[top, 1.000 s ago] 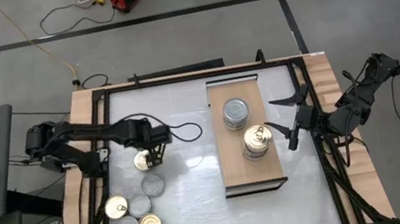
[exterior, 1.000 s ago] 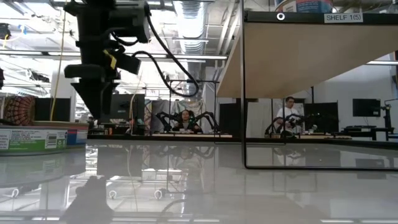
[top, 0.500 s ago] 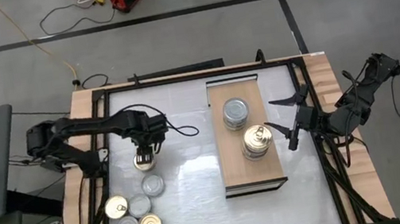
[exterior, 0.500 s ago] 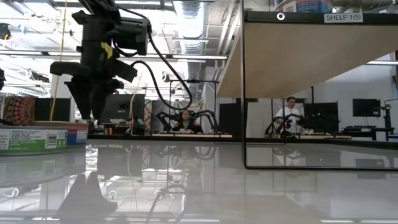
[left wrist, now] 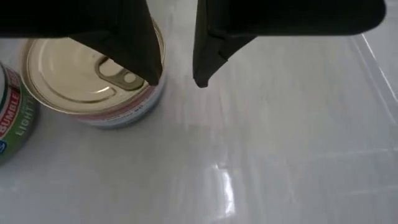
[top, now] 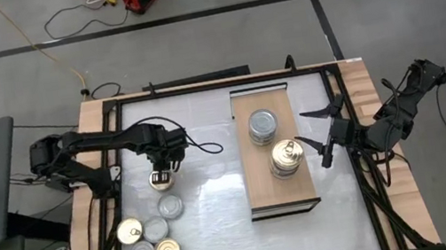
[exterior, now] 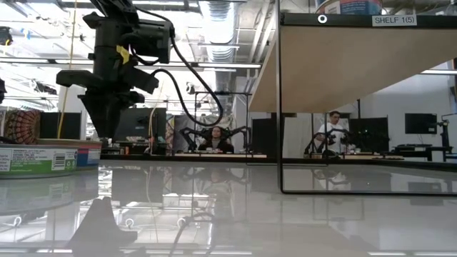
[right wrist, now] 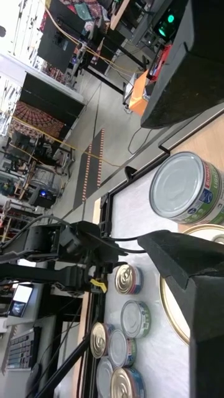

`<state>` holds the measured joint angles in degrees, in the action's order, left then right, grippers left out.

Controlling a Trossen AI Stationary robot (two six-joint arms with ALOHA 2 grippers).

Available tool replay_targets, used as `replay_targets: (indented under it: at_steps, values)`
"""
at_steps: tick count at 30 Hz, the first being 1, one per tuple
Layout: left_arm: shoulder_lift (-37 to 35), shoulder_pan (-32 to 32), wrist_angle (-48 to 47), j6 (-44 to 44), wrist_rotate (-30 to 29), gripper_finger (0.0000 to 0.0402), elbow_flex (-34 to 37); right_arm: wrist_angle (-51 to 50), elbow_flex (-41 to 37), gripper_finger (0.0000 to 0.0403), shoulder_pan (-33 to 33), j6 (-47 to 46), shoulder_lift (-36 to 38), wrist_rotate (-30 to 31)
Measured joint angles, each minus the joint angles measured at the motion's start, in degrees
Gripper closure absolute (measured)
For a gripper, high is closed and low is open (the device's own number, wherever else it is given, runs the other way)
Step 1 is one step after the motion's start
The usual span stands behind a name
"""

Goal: Stack canned seafood by type on shelf
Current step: Stack the blue tuna can on top of the blue tuna can

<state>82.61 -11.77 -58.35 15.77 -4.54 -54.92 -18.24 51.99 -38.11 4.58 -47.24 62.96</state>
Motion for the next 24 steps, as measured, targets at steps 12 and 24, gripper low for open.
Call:
replay_targets:
  at_steps: [12,24]
  values:
    - [-0.02,0.38,2.85,1.98,-1.89,0.0339,3.87,0.92,0.00,0.0092,0.00,0.24,0.00,0.00]
    - [-0.07,0.98,-4.26,1.02,0.40,0.0378,-0.79,0.86,0.00,0.0092,0.00,0.44,0.00,0.00]
